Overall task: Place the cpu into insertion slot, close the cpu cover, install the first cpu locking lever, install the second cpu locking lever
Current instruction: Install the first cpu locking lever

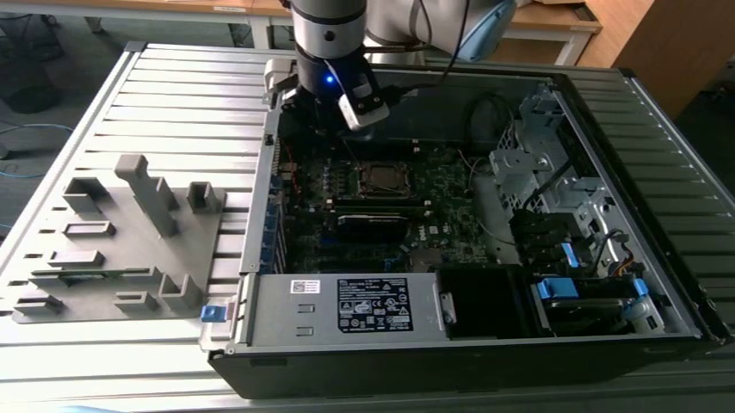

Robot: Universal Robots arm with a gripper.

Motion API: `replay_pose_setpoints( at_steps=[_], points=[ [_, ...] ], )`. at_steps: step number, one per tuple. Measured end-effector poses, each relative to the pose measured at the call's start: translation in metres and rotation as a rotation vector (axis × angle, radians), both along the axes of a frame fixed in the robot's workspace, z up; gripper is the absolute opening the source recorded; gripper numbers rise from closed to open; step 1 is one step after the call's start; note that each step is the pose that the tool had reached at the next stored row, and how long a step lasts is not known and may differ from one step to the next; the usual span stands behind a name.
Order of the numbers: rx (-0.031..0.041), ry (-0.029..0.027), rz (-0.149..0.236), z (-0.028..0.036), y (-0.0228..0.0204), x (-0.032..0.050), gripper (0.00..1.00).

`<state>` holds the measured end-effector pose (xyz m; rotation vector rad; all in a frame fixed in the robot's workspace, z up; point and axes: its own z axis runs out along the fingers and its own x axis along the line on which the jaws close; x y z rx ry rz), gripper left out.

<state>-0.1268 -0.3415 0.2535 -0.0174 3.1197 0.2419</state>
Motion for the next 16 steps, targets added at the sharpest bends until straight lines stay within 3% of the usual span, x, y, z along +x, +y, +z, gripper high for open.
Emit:
replay_pose_setpoints(
  at_steps=[16],
  points=[
    [0.0188, -0.0001, 0.000, -0.0049, 0.0135, -0.0007, 0.11]
  ],
)
